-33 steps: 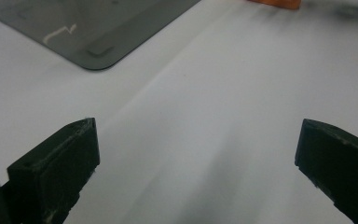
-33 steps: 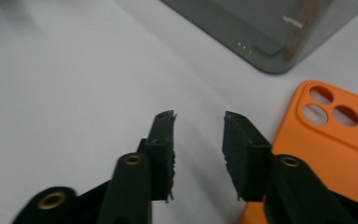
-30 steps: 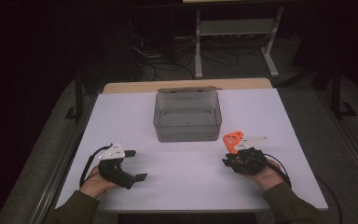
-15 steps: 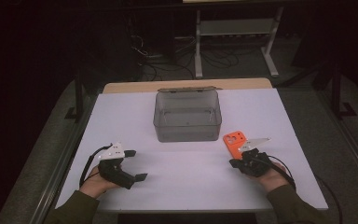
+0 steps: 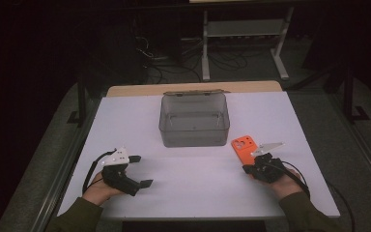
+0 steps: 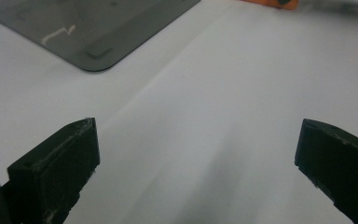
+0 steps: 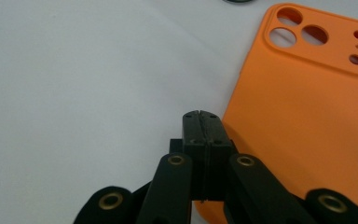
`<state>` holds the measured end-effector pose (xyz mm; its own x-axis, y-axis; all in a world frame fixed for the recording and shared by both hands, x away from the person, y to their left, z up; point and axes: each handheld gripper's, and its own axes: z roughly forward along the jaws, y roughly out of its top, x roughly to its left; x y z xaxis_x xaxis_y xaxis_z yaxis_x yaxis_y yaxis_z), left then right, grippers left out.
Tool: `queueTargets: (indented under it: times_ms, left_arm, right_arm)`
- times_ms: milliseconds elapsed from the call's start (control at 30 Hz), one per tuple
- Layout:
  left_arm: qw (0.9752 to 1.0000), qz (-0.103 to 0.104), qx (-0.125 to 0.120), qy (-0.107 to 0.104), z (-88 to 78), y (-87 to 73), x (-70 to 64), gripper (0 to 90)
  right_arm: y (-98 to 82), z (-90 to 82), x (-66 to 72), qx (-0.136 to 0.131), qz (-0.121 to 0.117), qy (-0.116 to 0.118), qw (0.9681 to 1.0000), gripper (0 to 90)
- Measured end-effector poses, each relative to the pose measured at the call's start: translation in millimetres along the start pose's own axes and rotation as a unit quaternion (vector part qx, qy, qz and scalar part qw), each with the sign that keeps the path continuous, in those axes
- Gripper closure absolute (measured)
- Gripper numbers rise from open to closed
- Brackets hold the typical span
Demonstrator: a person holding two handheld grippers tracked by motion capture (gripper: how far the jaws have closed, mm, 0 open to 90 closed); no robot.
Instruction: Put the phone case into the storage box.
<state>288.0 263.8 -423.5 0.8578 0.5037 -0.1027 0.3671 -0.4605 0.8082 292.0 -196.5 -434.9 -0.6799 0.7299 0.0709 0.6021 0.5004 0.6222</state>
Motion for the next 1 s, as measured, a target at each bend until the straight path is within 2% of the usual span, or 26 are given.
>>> queueTargets:
  times_ms: [233, 433, 600, 733, 867, 900, 933, 1000]
  left_arm:
    - [1.0000, 0.000, 0.000, 0.000, 0.1, 0.0, 0.1, 0.0]
    - [1.0000, 0.000, 0.000, 0.000, 0.0, 0.2, 0.0, 0.0]
    - [1.0000, -0.001, -0.001, 0.000, 0.3, 0.2, 0.0, 0.0]
    - [1.0000, -0.001, -0.002, -0.001, 0.3, 0.2, 0.0, 0.0]
    - [1.0000, -0.003, -0.003, -0.001, 0.2, 0.4, 0.5, 0.0]
    - [1.0000, -0.003, -0.003, -0.001, 0.2, 0.4, 0.5, 0.0]
    - [1.0000, -0.003, -0.003, -0.001, 0.1, 0.5, 0.5, 0.0]
    - [1.0000, -0.002, -0.003, 0.000, 0.0, 0.5, 0.3, 0.0]
  right_arm:
    - [-2.8, -3.2, -6.0, 0.001, 0.012, -0.009, 0.9999, 88.8]
    - [-7.8, -8.7, -18.4, 0.002, 0.026, -0.033, 0.9991, 88.8]
    - [-11.2, -12.0, -27.7, -0.001, 0.039, -0.043, 0.9983, 88.8]
    - [-11.1, -12.6, -28.0, -0.005, 0.038, -0.038, 0.9985, 88.6]
    - [-5.7, -18.6, -23.2, -0.036, 0.035, -0.021, 0.9985, 84.3]
    - [-5.7, -18.6, -23.2, -0.036, 0.035, -0.021, 0.9985, 84.3]
    - [-1.9, -20.4, -18.3, -0.054, 0.030, -0.007, 0.9981, 78.8]
    - [0.9, -20.7, -13.3, -0.069, 0.025, 0.004, 0.9973, 72.5]
